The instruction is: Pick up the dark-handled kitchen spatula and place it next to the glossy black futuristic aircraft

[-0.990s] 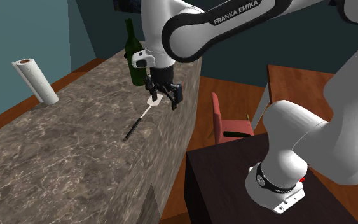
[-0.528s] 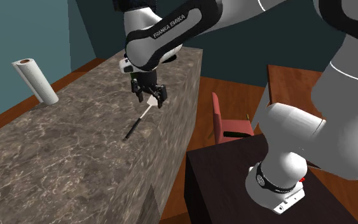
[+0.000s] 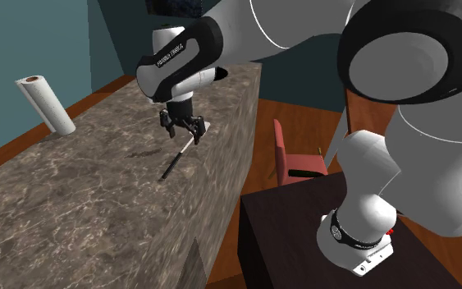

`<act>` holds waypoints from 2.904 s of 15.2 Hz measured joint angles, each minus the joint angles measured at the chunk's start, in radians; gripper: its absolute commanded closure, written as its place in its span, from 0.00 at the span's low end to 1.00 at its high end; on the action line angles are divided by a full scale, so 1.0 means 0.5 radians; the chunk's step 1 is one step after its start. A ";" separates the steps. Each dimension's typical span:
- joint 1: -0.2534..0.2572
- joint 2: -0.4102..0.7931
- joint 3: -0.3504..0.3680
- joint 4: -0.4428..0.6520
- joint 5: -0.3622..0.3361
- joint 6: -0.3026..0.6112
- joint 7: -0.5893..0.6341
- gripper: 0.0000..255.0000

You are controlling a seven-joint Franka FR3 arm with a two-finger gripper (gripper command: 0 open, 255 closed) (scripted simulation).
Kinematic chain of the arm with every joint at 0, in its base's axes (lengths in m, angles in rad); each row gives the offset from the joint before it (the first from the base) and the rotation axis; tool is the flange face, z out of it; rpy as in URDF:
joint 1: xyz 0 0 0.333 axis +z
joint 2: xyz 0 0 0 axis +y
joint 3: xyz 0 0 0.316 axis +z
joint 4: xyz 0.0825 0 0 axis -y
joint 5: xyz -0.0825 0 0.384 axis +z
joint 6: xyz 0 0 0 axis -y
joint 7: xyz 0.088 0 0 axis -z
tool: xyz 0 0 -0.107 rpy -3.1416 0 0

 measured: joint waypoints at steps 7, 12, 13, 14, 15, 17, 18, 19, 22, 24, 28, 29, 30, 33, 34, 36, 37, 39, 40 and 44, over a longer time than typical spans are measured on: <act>-0.061 0.070 0.070 -0.035 0.088 0.070 -0.062 0.00; -0.062 0.071 0.071 -0.035 0.089 0.070 -0.062 1.00; -0.062 0.071 0.071 -0.035 0.089 0.070 -0.062 1.00; -0.062 0.071 0.071 -0.035 0.089 0.070 -0.062 1.00; -0.062 0.071 0.071 -0.035 0.089 0.070 -0.062 1.00; -0.062 0.071 0.071 -0.035 0.089 0.070 -0.062 1.00; -0.062 0.071 0.071 -0.035 0.089 0.070 -0.062 1.00; -0.062 0.071 0.071 -0.035 0.089 0.070 -0.062 1.00; -0.040 0.047 0.047 -0.024 0.060 0.047 -0.041 1.00; -0.007 0.010 0.011 -0.007 0.015 0.013 -0.008 1.00; 0.051 -0.061 -0.056 0.032 -0.072 -0.058 0.049 1.00; 0.063 -0.075 -0.069 0.050 -0.091 -0.081 0.064 1.00; 0.088 -0.104 -0.094 0.054 -0.122 -0.097 0.084 1.00; 0.135 -0.160 -0.140 0.088 -0.189 -0.153 0.132 1.00; 0.154 -0.183 -0.158 0.097 -0.215 -0.170 0.149 1.00; 0.189 -0.226 -0.190 0.126 -0.265 -0.213 0.187 1.00; 0.207 -0.245 -0.203 0.134 -0.287 -0.227 0.204 1.00; 0.243 -0.291 -0.233 0.164 -0.339 -0.271 0.242 1.00; 0.258 -0.312 -0.246 0.184 -0.363 -0.297 0.260 1.00; 0.292 -0.364 -0.275 0.262 -0.424 -0.388 0.307 1.00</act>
